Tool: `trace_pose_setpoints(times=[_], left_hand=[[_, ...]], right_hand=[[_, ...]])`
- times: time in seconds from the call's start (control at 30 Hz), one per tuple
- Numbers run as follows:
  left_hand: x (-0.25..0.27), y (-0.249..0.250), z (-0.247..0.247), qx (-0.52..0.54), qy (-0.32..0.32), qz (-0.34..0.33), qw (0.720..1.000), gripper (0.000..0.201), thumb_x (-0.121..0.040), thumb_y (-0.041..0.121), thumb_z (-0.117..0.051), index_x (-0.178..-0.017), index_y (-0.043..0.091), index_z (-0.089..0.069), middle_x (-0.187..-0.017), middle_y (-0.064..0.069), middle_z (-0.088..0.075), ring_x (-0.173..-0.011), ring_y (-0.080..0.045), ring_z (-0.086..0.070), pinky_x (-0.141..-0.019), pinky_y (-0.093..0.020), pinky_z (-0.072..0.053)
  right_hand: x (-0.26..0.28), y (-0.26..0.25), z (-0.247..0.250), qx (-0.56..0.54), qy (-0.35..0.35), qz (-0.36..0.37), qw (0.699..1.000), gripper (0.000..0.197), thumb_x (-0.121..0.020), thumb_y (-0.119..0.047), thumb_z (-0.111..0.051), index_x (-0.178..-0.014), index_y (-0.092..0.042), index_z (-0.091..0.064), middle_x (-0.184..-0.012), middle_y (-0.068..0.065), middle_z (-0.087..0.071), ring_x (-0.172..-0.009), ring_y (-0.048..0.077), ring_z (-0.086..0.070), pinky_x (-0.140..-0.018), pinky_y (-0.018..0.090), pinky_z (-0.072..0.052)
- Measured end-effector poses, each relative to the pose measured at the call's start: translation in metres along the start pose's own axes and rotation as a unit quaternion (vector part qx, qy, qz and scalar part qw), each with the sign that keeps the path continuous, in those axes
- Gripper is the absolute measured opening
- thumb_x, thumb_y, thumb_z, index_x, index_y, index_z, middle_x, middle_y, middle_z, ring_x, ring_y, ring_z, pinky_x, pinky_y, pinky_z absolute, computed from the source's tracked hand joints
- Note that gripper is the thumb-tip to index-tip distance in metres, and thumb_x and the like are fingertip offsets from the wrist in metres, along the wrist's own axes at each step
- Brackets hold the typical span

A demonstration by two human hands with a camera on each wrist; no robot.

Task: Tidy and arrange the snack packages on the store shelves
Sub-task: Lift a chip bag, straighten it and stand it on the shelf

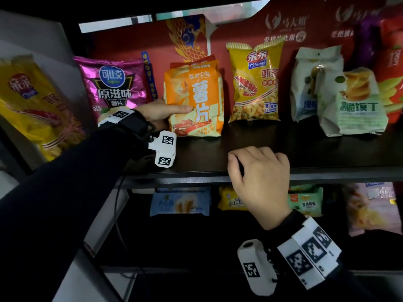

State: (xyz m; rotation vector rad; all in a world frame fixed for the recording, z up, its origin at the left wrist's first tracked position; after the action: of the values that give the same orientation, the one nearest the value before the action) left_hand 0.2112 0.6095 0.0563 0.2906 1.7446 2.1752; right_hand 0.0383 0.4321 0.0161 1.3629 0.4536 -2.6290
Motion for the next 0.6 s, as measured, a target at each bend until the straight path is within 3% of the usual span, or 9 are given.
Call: trace_pose_setpoints(times=[0.07,0.2,0.23,0.43,0.6], left_hand=[[-0.002,0.0,-0.003,-0.007,-0.006,-0.001,1.0,0.112,-0.034,0.037,-0.097,-0.133,0.011,-0.053,-0.122,-0.008,-0.066,-0.108,-0.023,-0.066,-0.083,-0.033,-0.057],[-0.005,0.001,-0.01,-0.016,-0.008,0.002,1.0,0.052,-0.068,0.02,-0.073,-0.118,0.015,-0.06,-0.1,0.0,-0.075,-0.09,-0.014,-0.072,-0.067,-0.025,-0.058],[-0.005,0.001,-0.01,-0.014,-0.003,0.003,1.0,0.045,-0.072,0.017,-0.068,-0.116,0.016,-0.06,-0.097,0.001,-0.076,-0.087,-0.013,-0.073,-0.065,-0.025,-0.058],[-0.002,0.0,-0.013,-0.007,-0.003,0.008,1.0,0.024,-0.094,0.008,-0.054,-0.115,0.017,-0.06,-0.095,0.002,-0.076,-0.086,-0.013,-0.073,-0.067,-0.026,-0.058],[0.009,0.002,-0.017,0.012,0.004,0.04,0.999,0.018,-0.093,0.011,-0.056,-0.109,0.017,-0.063,-0.096,0.001,-0.076,-0.087,-0.014,-0.073,-0.066,-0.027,-0.059]], right_hand=[[0.0,0.0,0.0,-0.003,-0.002,0.002,1.0,0.035,-0.092,-0.033,-0.041,-0.087,-0.021,-0.073,-0.082,-0.004,-0.07,-0.079,0.023,-0.063,-0.07,0.035,-0.036],[0.0,0.0,0.0,-0.002,0.0,0.0,1.0,0.035,-0.092,-0.033,-0.04,-0.087,-0.021,-0.073,-0.082,-0.004,-0.07,-0.078,0.022,-0.062,-0.07,0.034,-0.035],[0.0,-0.001,0.001,-0.001,0.001,0.0,1.0,0.035,-0.092,-0.033,-0.041,-0.087,-0.021,-0.073,-0.082,-0.004,-0.07,-0.078,0.022,-0.062,-0.07,0.035,-0.035],[0.0,-0.002,0.001,-0.001,0.001,0.004,1.0,0.034,-0.093,-0.032,-0.042,-0.086,-0.02,-0.073,-0.081,-0.003,-0.07,-0.077,0.022,-0.062,-0.069,0.034,-0.036],[-0.001,-0.003,0.0,-0.002,-0.001,0.005,1.0,0.033,-0.092,-0.03,-0.043,-0.086,-0.019,-0.073,-0.08,-0.002,-0.07,-0.076,0.024,-0.062,-0.067,0.034,-0.036]])
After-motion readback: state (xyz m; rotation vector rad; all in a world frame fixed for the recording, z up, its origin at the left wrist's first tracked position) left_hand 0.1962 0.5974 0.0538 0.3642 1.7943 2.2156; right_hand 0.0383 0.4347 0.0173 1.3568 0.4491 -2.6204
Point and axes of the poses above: each hand's wrist, its own x-axis away from the middle knuckle, its own z-axis out of the back of the hand, y = z × x, the point moved 9 cm from there along -x, towards the middle knuckle
